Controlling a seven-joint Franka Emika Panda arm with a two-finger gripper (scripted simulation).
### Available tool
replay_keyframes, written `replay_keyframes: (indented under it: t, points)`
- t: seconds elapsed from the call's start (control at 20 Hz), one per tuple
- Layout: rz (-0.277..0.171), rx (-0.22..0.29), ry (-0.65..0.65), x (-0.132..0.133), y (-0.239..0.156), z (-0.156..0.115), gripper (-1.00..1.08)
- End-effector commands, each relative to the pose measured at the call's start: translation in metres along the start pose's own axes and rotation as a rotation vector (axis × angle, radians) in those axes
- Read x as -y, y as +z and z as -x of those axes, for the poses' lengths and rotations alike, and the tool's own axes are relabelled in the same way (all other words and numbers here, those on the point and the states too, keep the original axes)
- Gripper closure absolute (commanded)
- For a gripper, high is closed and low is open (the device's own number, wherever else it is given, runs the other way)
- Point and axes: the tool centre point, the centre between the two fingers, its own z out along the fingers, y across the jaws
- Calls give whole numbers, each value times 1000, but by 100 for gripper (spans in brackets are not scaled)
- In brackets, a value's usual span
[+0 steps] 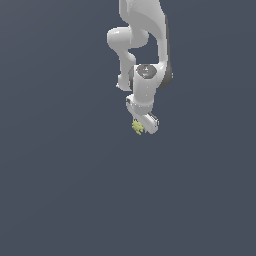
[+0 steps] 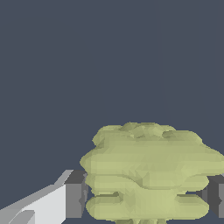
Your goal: Pick up the object and move it to a goal position.
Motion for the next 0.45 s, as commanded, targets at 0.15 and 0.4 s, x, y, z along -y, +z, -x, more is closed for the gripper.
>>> replay_keyframes:
  t: [0.15, 0.4]
  points:
    - [0, 0, 0, -10, -6, 15, 108]
    - [1, -1, 1, -12, -9, 19, 108]
